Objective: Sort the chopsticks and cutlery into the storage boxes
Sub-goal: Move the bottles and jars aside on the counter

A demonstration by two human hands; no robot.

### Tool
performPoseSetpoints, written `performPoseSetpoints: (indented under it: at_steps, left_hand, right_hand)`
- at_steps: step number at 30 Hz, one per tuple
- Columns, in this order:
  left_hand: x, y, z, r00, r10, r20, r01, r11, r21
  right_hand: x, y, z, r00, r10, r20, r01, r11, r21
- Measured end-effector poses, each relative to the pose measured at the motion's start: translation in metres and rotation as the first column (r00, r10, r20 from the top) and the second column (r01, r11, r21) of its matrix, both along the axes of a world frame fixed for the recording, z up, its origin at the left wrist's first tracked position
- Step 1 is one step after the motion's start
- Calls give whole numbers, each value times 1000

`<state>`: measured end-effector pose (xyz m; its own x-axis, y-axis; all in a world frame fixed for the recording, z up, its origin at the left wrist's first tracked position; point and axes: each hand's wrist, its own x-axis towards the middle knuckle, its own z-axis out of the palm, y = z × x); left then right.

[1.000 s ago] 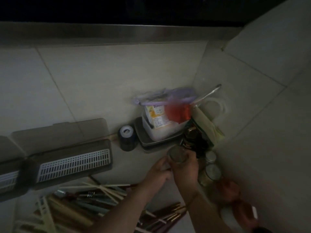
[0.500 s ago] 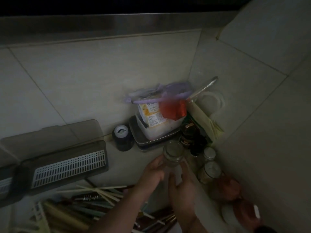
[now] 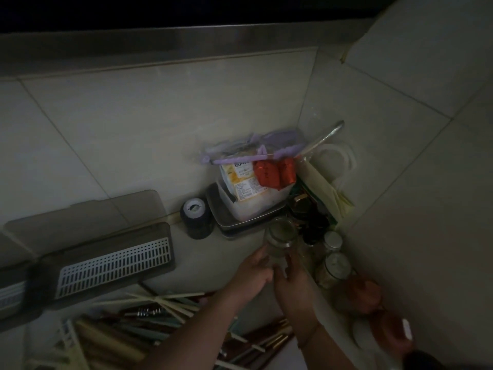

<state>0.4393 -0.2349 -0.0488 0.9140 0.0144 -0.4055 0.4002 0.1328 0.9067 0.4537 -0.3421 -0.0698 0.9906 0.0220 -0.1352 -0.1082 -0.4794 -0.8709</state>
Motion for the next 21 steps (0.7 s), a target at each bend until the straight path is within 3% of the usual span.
performPoseSetpoints:
  at_steps: [3, 6, 8, 13, 15, 17, 19, 21]
  left_hand:
    - [-17, 11, 6, 1000, 23, -16, -20, 986, 168]
    - [-52, 38, 17, 999, 25, 47, -41, 915, 400]
    - [-84, 67, 25, 992, 10, 128, -78, 842, 534]
    - [-182, 155, 47, 971, 50, 235, -206, 679, 705]
    - [-225, 189, 57, 963, 25, 269, -234, 578, 782]
    - [-267, 218, 67, 955, -6, 297, -265, 433, 862]
    - [-304, 244, 72, 960, -53, 276, -251, 284, 926]
    - [-337, 264, 71, 990, -78, 115, -106, 118, 987]
  right_hand:
    - [-9, 3, 8, 995, -90, -35, 90, 996, -4]
    - [-37, 22, 22, 972, -198, 128, 194, 980, 38]
    - [-63, 46, 31, 964, -154, 216, 133, 985, 109]
    - [-133, 128, 36, 938, 235, 256, -279, 948, 155]
    - [-163, 161, 36, 844, 466, 266, -494, 868, 49]
    - [-193, 190, 36, 694, 688, 212, -666, 726, -171]
    - [-221, 212, 35, 572, 801, 177, -720, 594, -360]
    - [-244, 231, 31, 477, 868, 139, -741, 482, -468]
